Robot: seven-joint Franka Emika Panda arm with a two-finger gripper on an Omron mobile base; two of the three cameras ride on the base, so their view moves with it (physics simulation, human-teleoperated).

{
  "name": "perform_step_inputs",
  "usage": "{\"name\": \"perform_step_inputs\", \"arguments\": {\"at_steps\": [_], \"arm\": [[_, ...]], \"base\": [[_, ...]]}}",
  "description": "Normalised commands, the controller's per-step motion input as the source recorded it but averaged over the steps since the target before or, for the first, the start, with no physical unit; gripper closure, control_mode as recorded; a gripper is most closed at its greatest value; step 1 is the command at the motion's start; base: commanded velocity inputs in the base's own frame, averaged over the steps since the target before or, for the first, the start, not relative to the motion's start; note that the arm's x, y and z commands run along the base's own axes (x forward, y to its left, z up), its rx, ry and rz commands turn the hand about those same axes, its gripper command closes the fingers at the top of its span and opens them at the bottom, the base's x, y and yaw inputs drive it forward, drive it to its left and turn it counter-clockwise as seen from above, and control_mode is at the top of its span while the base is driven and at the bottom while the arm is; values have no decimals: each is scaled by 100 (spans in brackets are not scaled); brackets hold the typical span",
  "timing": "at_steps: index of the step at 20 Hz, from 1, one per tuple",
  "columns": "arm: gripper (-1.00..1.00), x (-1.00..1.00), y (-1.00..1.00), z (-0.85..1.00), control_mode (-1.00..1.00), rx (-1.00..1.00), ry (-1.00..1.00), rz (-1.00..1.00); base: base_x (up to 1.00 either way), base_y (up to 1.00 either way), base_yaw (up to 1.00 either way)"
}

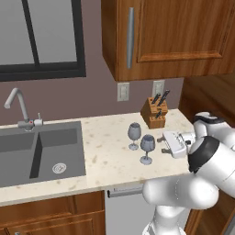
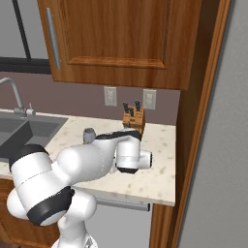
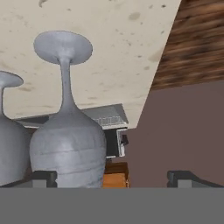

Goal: Retrieve the wine glasses from the counter and place one next to each plate.

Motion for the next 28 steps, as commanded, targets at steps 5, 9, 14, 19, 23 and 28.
{"name": "perform_step_inputs", "arguments": {"at_steps": [5,9,14,19,23,28], "arm": [[-100,0,0,-14,-100,1,8,0],[-100,0,-1,-15,-100,0,1,-1],[-100,0,0,-15,-100,0,0,-6],[-100,2,0,-13,-100,0,0,-6],[-100,5,0,-14,-100,0,0,-6],[-100,15,0,-15,-100,0,0,-1]], "base": [[0,0,0],[0,0,0],[0,0,0],[0,0,0],[0,0,0],[0,0,0]]}}
